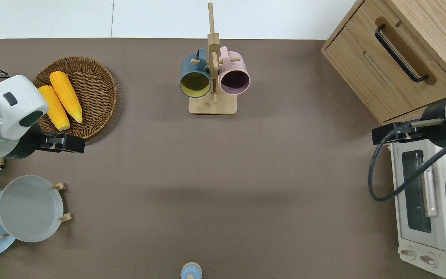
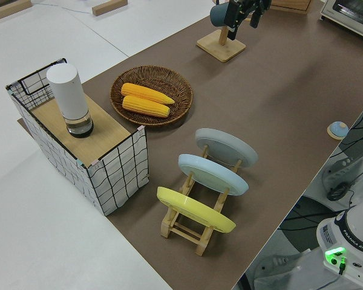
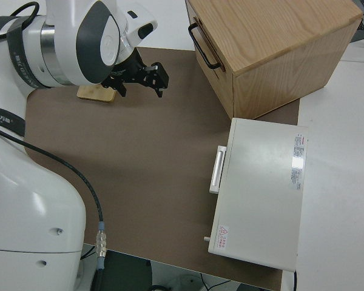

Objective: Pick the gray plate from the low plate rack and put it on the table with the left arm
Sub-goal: 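Move the left gripper down toward the low plate rack, then lower the left gripper onto the gray plate's rim in the rack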

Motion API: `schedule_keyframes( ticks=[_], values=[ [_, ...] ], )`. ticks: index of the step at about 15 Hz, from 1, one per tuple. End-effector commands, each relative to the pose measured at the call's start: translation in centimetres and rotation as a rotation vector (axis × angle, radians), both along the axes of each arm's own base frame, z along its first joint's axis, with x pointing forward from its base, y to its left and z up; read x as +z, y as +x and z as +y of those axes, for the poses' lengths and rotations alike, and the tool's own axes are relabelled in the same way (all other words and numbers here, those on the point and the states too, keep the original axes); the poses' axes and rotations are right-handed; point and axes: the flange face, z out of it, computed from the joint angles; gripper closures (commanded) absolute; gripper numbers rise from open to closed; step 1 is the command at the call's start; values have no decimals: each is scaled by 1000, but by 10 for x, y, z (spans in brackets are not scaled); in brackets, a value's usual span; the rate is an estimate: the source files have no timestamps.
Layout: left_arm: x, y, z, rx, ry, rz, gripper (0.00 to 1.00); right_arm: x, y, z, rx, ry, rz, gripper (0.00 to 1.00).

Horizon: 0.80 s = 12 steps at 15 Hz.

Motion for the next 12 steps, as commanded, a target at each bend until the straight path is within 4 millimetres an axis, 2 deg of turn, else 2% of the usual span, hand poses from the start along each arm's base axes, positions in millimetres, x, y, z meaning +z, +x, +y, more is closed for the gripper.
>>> schedule_keyframes(
  ticks=[1,5,9,11,12],
  values=[
    [7,-6,1,-14,9,17,2,3,1,-2,-15,-1,4,17],
    [7,-7,2,-15,11,21,2,3,1,-2,-15,-2,5,17],
    [4,-18,9,-44,65,35,2,3,1,-2,-15,-1,4,17],
    [-1,-27,20,-77,94,70,2,3,1,-1,-14,-2,5,17],
    [-1,-31,35,-55,93,83,0,3,1,-2,-15,-2,5,17]
  ],
)
